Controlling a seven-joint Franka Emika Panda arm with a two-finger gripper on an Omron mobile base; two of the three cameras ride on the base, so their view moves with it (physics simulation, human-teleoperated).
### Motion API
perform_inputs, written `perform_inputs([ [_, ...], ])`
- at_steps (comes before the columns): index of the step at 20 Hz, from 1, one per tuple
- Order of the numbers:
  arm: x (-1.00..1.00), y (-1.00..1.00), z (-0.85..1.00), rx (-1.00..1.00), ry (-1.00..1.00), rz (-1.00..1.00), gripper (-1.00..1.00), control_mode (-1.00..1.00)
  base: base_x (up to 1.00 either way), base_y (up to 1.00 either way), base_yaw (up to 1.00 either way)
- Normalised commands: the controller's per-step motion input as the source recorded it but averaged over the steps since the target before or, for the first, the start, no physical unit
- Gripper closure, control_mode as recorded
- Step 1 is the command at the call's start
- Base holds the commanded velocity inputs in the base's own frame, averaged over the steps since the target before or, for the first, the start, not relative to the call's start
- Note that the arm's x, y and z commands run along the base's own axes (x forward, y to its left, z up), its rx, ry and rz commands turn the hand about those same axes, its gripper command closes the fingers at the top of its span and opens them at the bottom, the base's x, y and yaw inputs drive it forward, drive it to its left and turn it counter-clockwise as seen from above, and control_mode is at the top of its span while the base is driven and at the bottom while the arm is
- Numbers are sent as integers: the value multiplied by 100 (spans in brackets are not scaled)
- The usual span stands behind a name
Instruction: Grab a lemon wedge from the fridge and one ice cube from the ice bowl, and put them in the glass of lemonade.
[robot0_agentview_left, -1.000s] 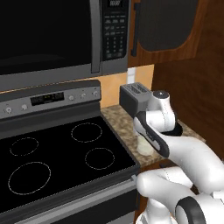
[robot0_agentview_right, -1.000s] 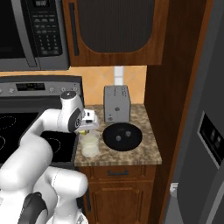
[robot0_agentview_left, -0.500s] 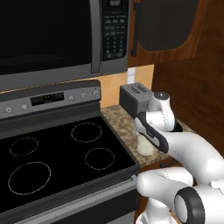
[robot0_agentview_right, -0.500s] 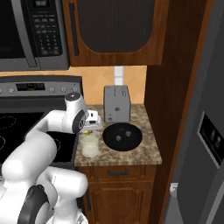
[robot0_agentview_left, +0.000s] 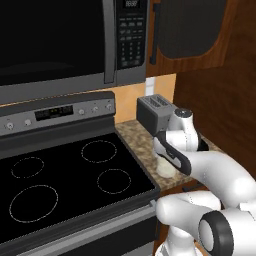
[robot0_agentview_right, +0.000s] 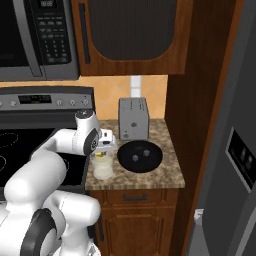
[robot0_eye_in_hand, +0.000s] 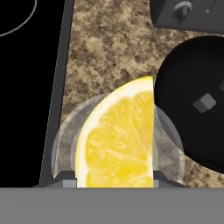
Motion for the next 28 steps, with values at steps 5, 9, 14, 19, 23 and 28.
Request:
perform_inputs([
  [5, 0, 0, 0, 0, 0, 0, -100, -100, 0, 0, 0],
  [9, 0, 0, 0, 0, 0, 0, -100, -100, 0, 0, 0],
  [14, 0, 0, 0, -1, 0, 0, -100, -100, 0, 0, 0],
  [19, 0, -10, 10, 2, 0, 0, -100, -100, 0, 0, 0],
  [23, -4, -23, 33, 9, -1, 0, -100, -100, 0, 0, 0],
  [28, -19, -34, 11, 9, 0, 0, -100, -100, 0, 0, 0],
])
